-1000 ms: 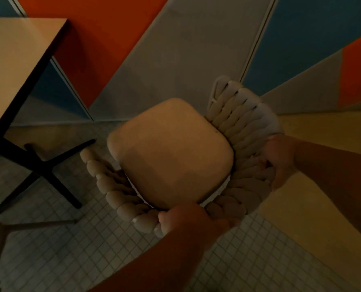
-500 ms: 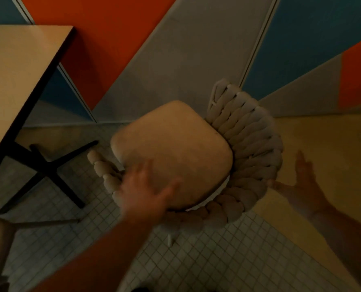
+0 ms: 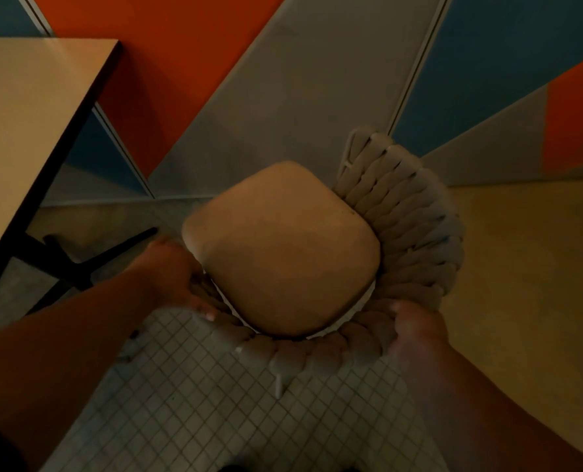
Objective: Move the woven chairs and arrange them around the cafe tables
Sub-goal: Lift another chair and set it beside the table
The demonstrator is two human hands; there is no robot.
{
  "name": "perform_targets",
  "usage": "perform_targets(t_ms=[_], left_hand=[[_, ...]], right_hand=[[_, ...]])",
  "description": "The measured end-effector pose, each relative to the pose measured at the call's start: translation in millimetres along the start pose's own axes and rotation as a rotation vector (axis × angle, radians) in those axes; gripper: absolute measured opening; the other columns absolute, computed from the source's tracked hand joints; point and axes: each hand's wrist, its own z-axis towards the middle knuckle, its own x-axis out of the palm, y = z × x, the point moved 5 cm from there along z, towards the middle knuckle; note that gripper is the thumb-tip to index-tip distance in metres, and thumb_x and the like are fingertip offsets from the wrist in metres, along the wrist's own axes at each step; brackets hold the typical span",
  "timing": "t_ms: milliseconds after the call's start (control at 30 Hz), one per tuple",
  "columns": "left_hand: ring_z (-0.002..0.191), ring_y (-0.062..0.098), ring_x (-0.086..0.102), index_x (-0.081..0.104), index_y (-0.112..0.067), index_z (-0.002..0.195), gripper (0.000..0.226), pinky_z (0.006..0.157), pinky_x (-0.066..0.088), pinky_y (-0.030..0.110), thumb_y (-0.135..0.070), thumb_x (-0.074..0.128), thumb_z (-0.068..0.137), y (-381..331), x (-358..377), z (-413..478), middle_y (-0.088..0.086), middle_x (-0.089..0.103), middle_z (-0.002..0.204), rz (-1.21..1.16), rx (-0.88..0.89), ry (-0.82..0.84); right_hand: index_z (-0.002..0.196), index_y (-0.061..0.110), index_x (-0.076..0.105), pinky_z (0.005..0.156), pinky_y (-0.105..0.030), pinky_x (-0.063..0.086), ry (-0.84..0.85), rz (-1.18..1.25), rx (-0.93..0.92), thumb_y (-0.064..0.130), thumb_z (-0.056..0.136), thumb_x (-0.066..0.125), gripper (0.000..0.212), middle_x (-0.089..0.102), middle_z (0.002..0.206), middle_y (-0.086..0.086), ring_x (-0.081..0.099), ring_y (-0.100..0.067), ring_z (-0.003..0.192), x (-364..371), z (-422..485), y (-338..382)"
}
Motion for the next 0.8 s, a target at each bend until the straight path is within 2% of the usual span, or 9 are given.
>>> perform_targets(t_ms=[33, 100, 233, 333, 400, 467, 533, 600, 800], left_hand=[[0.113, 0.013, 0.059, 0.077, -0.042, 0.113, 0.139, 0.112, 0.038, 0.039, -0.116, 0.017, 0.013, 0.5, -0.1, 3.4, -0.015, 0.071, 0.106, 0.014, -0.003, 0.001], [0.102, 0.011, 0.058, 0.078, -0.04, 0.11, 0.138, 0.098, 0.044, 0.032, -0.115, 0.018, 0.011, 0.4, -0.9, 6.0, -0.015, 0.071, 0.097, 0.012, -0.03, -0.021], [0.096, 0.011, 0.056, 0.078, -0.037, 0.099, 0.124, 0.094, 0.039, 0.033, -0.116, 0.026, 0.018, -1.8, 0.8, 4.0, -0.017, 0.065, 0.083, 0.006, -0.038, -0.089], [0.084, 0.009, 0.052, 0.072, -0.039, 0.079, 0.12, 0.09, 0.034, 0.034, -0.117, 0.007, 0.015, -6.7, 1.3, 0.2, -0.019, 0.056, 0.068, -0.017, -0.016, -0.152], [0.083, 0.008, 0.052, 0.067, -0.039, 0.07, 0.112, 0.09, 0.032, 0.033, -0.117, 0.007, 0.017, -8.7, 5.4, -2.4, -0.018, 0.059, 0.068, -0.048, -0.027, -0.205], [0.086, 0.009, 0.054, 0.065, -0.037, 0.067, 0.107, 0.092, 0.032, 0.033, -0.117, 0.012, 0.02, -10.1, 11.7, -6.9, -0.017, 0.063, 0.072, -0.061, -0.055, -0.25], [0.085, 0.009, 0.054, 0.062, -0.034, 0.063, 0.11, 0.094, 0.034, 0.034, -0.116, 0.004, 0.018, -12.3, 16.7, -11.2, -0.016, 0.063, 0.071, -0.081, -0.083, -0.291], [0.08, 0.008, 0.051, 0.062, -0.032, 0.06, 0.113, 0.089, 0.033, 0.034, -0.115, -0.003, 0.017, -15.3, 19.9, -16.9, -0.016, 0.058, 0.065, -0.117, -0.122, -0.321], [0.082, 0.011, 0.055, 0.065, -0.028, 0.057, 0.102, 0.085, 0.035, 0.035, -0.117, 0.02, 0.031, -46.4, 26.0, -25.0, -0.013, 0.058, 0.063, -0.171, -0.251, -0.322]], right_hand=[[0.126, 0.011, 0.066, 0.065, -0.06, 0.062, -0.015, -0.015, -0.017, 0.004, 0.09, 0.07, 0.037, 0.07, 0.116, -0.022, 0.073, -0.042, 0.089, -1.7, 3.6, -0.9], [0.128, 0.011, 0.064, 0.062, -0.061, 0.061, -0.046, -0.036, -0.047, 0.002, 0.09, 0.068, 0.04, 0.069, 0.114, -0.021, 0.073, -0.042, 0.084, -3.7, 5.7, -0.2], [0.128, 0.006, 0.06, 0.076, -0.066, 0.06, -0.071, -0.099, -0.07, -0.001, 0.091, 0.066, 0.038, 0.066, 0.111, -0.018, 0.07, -0.047, 0.088, -3.8, 2.9, 5.9], [0.131, 0.008, 0.06, 0.072, -0.056, 0.061, -0.102, -0.162, -0.084, 0.007, 0.088, 0.071, 0.045, 0.066, 0.118, -0.02, 0.071, -0.042, 0.089, -5.1, 1.5, 13.7], [0.133, 0.007, 0.06, 0.069, -0.052, 0.061, -0.088, -0.188, -0.097, 0.008, 0.089, 0.071, 0.046, 0.066, 0.12, -0.02, 0.071, -0.041, 0.091, -0.9, 5.9, 22.6], [0.131, 0.008, 0.062, 0.071, -0.057, 0.061, -0.059, -0.216, -0.082, 0.009, 0.087, 0.072, 0.045, 0.068, 0.12, -0.02, 0.071, -0.042, 0.092, 7.8, 12.8, 30.5], [0.129, 0.008, 0.063, 0.075, -0.066, 0.06, -0.024, -0.259, -0.08, 0.011, 0.085, 0.072, 0.045, 0.068, 0.119, -0.02, 0.072, -0.041, 0.091, 16.9, 21.0, 38.8], [0.128, 0.007, 0.063, 0.076, -0.067, 0.06, 0.004, -0.299, -0.102, 0.011, 0.083, 0.074, 0.047, 0.068, 0.119, -0.019, 0.072, -0.041, 0.092, 26.4, 28.1, 50.6], [0.119, 0.001, 0.064, 0.091, -0.066, 0.058, 0.047, -0.533, -0.195, 0.02, 0.084, 0.073, 0.041, 0.068, 0.116, -0.023, 0.07, -0.042, 0.099, 48.8, 50.2, 97.4]])
